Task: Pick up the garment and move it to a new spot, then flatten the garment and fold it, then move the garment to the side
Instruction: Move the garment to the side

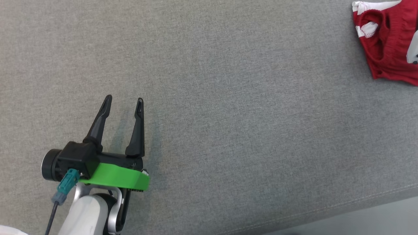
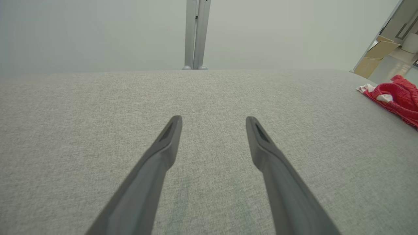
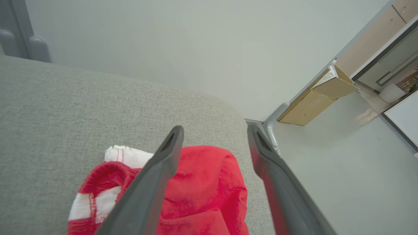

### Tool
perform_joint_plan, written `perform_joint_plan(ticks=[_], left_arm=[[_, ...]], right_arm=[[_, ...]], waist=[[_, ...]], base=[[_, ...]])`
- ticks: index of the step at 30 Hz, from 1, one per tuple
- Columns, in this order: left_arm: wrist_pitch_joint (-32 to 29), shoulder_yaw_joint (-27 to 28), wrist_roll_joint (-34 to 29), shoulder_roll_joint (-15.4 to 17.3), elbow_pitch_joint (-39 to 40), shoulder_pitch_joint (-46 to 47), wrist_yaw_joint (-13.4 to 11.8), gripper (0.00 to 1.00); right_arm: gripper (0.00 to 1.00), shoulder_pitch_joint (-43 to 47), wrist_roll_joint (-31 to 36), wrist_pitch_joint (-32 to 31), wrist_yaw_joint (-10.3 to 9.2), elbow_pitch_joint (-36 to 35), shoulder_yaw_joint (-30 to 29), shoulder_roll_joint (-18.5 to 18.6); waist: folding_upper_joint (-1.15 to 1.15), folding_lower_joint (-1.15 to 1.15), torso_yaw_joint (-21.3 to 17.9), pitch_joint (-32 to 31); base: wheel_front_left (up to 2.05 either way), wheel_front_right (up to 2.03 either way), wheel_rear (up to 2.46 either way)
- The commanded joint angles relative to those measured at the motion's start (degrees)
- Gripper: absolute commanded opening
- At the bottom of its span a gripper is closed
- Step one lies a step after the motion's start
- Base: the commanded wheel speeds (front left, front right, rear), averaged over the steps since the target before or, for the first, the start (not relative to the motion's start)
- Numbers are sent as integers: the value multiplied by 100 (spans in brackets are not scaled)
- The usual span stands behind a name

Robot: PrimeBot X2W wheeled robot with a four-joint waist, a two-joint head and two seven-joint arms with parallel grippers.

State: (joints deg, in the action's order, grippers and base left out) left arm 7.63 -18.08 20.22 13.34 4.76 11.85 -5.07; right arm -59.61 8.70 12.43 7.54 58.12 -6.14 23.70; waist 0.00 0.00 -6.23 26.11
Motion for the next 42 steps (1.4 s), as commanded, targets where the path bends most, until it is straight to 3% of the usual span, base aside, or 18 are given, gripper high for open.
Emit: perform_joint_plan(ticks=[1, 15, 25, 33, 42], left_arm=[[58, 22, 39, -12, -64, 130, 32, 100], [692, 546, 492, -311, -1363, -29, 20, 100], [760, 924, 408, -478, -1731, -722, 136, 100], [759, 1170, 193, -660, -1640, -1335, 247, 100], [760, 1221, 112, -806, -1626, -1558, 336, 100]], right_arm=[[100, -57, 20, 84, -9, -22, 54, -77], [100, 1048, -572, 270, -9, -769, 546, -1260], [100, 2945, -752, 277, -9, -2374, 486, -1910], [100, 4597, -1059, 277, -9, -3443, 452, -2078], [100, 5455, -1476, 246, -9, -4156, 665, -2076]], waist=[[0, 0, -42, -180], [0, 0, 110, -1498], [0, 0, 576, -2207], [0, 0, 881, -2563], [0, 0, 950, -2693]], base=[[0, 0, 0], [0, 0, 0], [0, 0, 0], [0, 0, 0], [0, 0, 0]])
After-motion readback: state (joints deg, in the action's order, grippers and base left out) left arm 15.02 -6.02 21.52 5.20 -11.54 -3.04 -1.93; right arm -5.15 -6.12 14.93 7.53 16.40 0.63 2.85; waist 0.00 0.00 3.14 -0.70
